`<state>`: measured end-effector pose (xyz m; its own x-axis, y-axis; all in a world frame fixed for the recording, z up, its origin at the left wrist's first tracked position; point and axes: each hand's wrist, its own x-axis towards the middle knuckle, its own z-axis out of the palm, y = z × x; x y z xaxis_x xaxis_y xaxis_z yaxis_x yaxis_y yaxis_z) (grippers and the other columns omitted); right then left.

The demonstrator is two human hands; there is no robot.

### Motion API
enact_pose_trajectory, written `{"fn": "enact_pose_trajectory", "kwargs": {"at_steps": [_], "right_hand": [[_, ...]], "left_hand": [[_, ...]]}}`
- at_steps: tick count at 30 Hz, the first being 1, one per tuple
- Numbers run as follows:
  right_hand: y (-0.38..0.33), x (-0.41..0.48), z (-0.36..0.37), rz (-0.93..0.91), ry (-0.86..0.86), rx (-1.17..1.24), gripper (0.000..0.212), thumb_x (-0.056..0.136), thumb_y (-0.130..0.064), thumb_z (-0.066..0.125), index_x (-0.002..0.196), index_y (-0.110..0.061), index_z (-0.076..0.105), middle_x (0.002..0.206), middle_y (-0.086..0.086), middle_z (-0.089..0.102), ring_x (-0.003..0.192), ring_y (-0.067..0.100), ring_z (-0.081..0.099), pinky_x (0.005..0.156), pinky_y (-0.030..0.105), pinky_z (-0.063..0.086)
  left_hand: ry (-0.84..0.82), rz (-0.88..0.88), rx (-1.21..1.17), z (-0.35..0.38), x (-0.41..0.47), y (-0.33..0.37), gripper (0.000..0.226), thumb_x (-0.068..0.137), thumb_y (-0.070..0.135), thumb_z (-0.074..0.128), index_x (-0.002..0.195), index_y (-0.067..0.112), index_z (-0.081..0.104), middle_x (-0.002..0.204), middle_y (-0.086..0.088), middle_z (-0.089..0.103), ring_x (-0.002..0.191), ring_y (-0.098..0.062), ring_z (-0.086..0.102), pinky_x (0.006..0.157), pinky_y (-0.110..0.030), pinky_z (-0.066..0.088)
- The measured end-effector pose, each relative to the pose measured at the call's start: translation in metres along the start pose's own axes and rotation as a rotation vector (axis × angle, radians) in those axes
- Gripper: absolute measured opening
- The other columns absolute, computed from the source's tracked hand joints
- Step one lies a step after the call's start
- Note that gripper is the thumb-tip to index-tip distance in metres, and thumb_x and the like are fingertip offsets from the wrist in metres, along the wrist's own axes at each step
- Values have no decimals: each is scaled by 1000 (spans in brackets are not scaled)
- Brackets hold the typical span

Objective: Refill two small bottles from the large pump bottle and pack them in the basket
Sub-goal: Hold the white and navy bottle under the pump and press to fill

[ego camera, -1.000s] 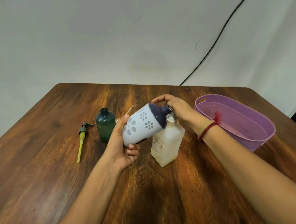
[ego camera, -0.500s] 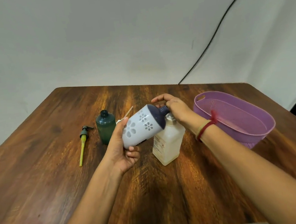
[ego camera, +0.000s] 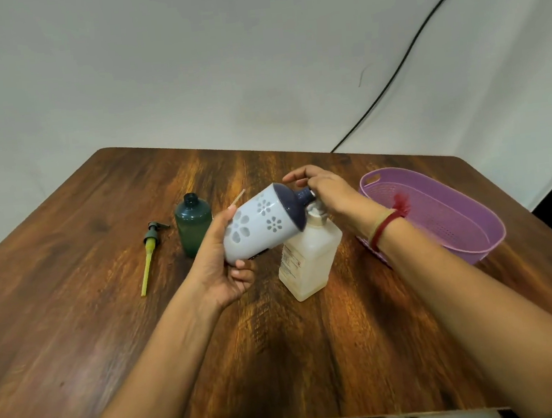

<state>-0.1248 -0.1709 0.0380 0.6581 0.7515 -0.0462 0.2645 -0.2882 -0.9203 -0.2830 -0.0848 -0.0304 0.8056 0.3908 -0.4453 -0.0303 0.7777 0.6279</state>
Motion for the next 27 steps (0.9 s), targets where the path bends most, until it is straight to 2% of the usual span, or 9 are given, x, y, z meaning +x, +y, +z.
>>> {"fn": "enact_pose_trajectory", "kwargs": {"at_steps": [4,7,12,14,16,17,21,24,27], "right_hand": [[-1,1,-2,41,-6,29,33,92,4,32,102,-8,61,110,7,56,95,17,53,64,18,45],[6,-1,3,60,30,38,33,93,2,31,106,-7,60,104,2,53,83,8,50,55,12,44],[-8,0,-1,71,-35,-98,32,95,1,32,107,-9,59,115,7,53,81,7,48,57,14,41],[-13,0,-6,81,-69,-140,32,96,0,32,113,-6,59,106,2,53,78,6,47,53,12,41],[-8,0,-6,89,-47,-65,32,96,1,31,112,-3,58,94,0,53,76,6,47,47,9,43],[-4,0,-3,79,-20,-22,32,96,2,30,108,-3,59,93,0,53,76,8,48,47,9,44],[9,2,6,29,48,-35,32,93,2,31,88,-14,58,105,4,54,90,14,51,65,17,46],[-3,2,0,67,5,-81,30,95,0,31,90,-12,58,93,-3,51,78,7,47,51,11,44],[-7,0,-3,70,-25,-79,29,96,0,30,100,-9,57,88,-6,49,76,5,46,46,8,41]], "left_hand": [[-18,7,-1,3,0,1,37,77,54,63,86,18,60,75,-5,60,31,-3,37,31,-8,29],[10,19,10,0,1,-4,38,78,54,63,87,17,60,74,-5,59,31,-3,38,31,-8,30],[-7,17,-12,0,0,-2,38,77,54,63,87,17,60,74,-4,60,31,-3,38,32,-9,30],[-17,14,-19,3,0,0,37,79,53,63,85,17,60,73,-5,61,30,-3,38,31,-8,30],[-10,10,-19,4,3,0,36,79,52,62,83,16,61,72,-5,61,30,-3,37,30,-8,29],[1,9,-14,3,4,0,36,79,52,63,83,16,61,71,-5,61,30,-3,37,30,-8,29],[29,-8,-12,-1,4,-2,36,78,52,64,82,17,61,71,-5,61,31,-3,37,31,-8,29],[14,-15,-15,0,3,-3,37,76,54,64,82,17,60,73,-4,60,31,-3,37,30,-9,30],[1,-6,-18,2,3,-2,37,76,54,64,83,18,60,76,-5,60,32,-3,37,31,-8,29]]}}
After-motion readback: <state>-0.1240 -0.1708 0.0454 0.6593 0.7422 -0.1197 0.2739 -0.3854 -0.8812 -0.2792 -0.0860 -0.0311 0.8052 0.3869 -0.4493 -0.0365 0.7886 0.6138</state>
